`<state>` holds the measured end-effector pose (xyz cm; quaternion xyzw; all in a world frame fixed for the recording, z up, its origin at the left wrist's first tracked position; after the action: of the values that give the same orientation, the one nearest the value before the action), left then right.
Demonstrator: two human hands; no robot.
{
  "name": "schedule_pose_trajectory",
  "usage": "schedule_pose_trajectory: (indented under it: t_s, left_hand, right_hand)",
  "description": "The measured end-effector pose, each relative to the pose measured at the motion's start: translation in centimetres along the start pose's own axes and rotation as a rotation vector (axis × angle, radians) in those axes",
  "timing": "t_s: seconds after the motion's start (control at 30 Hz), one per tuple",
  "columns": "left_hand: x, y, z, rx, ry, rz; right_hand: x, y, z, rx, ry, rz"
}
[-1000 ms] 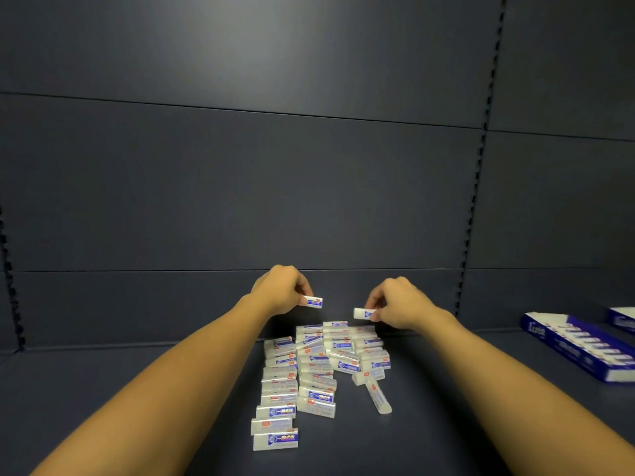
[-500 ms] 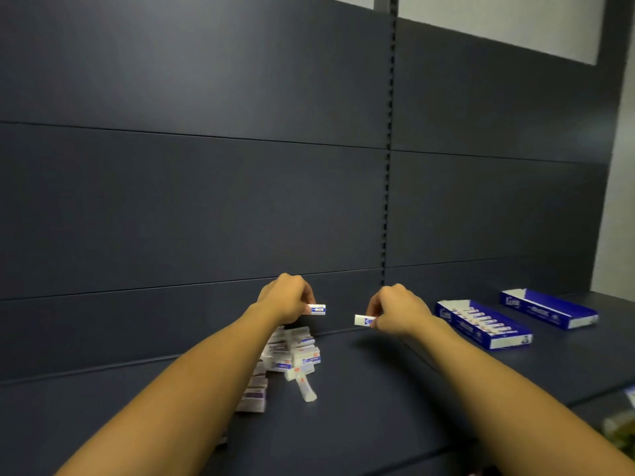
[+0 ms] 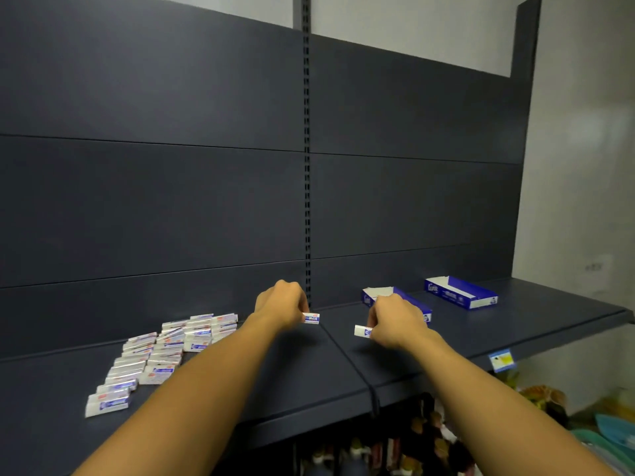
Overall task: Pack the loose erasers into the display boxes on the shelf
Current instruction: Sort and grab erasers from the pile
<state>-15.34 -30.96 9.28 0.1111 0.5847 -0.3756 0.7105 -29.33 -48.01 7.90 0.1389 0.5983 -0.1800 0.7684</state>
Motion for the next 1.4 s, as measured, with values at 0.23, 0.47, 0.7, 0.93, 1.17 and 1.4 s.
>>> schedule_pose_trajectory:
  t_s: [0.23, 0.47, 0.7, 0.93, 1.17, 1.4]
  left_hand:
    - [2.2, -4.8, 0.3, -0.007, 0.008, -0.002]
    - [4.3, -7.4, 4.0, -0.021, 0.004, -0.042]
    - [7.1, -9.1, 9.7, -0.018, -0.016, -0.103]
    - [8.8, -10.8, 15.5, -0.004, -0.020, -0.152]
    - [10.6, -11.5, 18.6, -0.032, -0.023, -0.211]
    - [12.0, -11.6, 21.2, -0.107, -0.039, -0.265]
  right_hand:
    - [0.6, -5.8, -1.1, 0.068, 0.002, 0.012]
    - [1.1, -10.0, 1.5, 0.085, 0.003, 0.010]
    - [1.3, -13.6, 7.1, 0.069, 0.003, -0.019]
    - [0.7, -16.2, 13.1, 0.062, -0.035, -0.022]
    - [2.1, -18.0, 17.1, 0.028, -0.057, 0.047]
    - [5.3, -19.7, 21.9, -0.084, -0.038, 0.134]
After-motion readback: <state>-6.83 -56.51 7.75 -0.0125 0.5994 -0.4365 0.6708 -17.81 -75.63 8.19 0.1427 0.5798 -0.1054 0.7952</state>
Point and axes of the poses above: each hand's wrist, its own z-axis towards the middle knuckle, its own x-axis out of the palm, y = z × x, the point moved 5 cm from there along z, towards the middle knuckle, and after that the axes turned 8 degrees about -z, right-handed, at the moved point
